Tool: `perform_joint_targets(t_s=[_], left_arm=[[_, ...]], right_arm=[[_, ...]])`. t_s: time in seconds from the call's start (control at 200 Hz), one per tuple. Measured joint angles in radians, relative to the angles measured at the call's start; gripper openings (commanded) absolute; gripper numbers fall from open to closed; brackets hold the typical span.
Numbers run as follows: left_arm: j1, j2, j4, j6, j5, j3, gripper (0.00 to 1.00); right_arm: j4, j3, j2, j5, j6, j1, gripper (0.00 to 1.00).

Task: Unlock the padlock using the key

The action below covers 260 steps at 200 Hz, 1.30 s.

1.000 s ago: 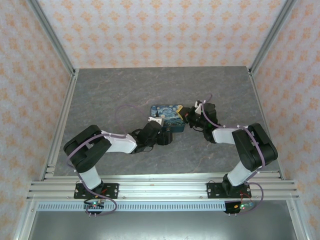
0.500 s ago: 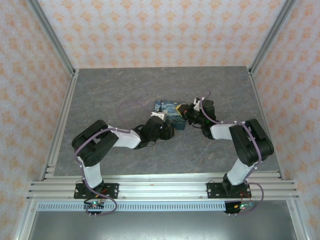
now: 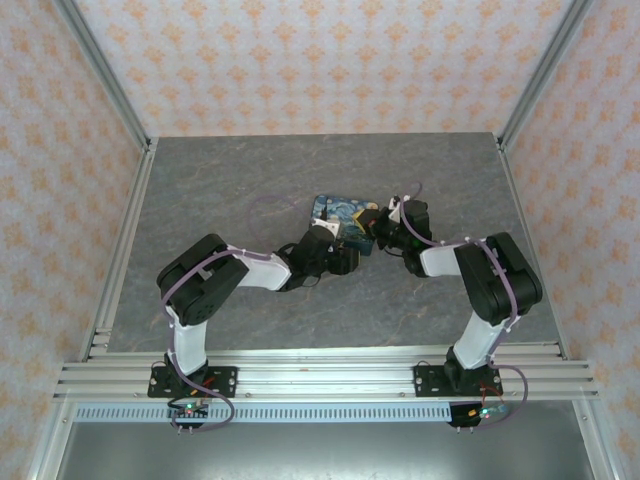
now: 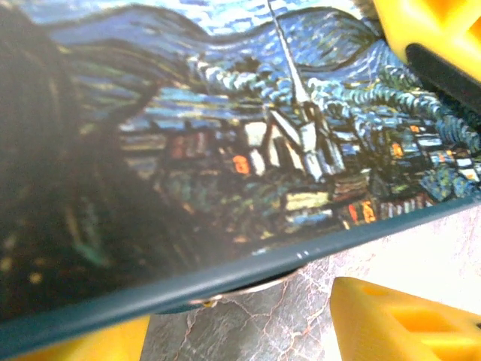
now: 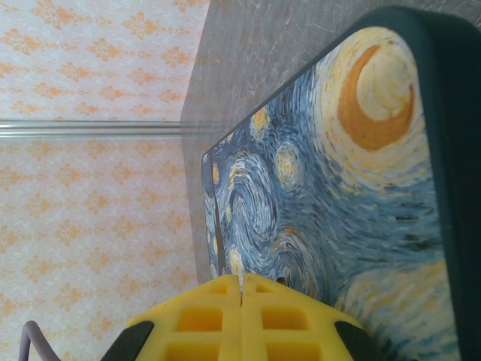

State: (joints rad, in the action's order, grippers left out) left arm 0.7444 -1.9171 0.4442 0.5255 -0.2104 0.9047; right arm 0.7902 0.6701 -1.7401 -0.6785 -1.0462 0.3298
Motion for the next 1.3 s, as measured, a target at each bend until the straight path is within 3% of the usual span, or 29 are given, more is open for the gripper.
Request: perform_joint_targets(t_s=[0.3, 0.561, 1.031, 1.301], left_arm=[[0.0, -0.017, 0.099, 0.104, -0.003, -0.016, 0.61], [-0.001, -0.039, 0.262, 0.243, 0.001, -0.072, 0.51], [-0.006, -0.058, 0.467, 0.41, -0.002, -0.148, 0.51], [-0.006, -0.071, 0.466, 0.411, -0.001, -0.133, 0.6]], right_arm=[[0.011, 0.001, -0.004, 0.002, 0.0, -0.002, 0.0], [0.015, 0.001, -0.006, 0.001, 0.0, -0.002, 0.0], [0.026, 0.001, -0.012, 0.001, -0.004, -0.002, 0.0], [0.048, 0.001, -0.021, 0.0, -0.016, -0.002, 0.0]])
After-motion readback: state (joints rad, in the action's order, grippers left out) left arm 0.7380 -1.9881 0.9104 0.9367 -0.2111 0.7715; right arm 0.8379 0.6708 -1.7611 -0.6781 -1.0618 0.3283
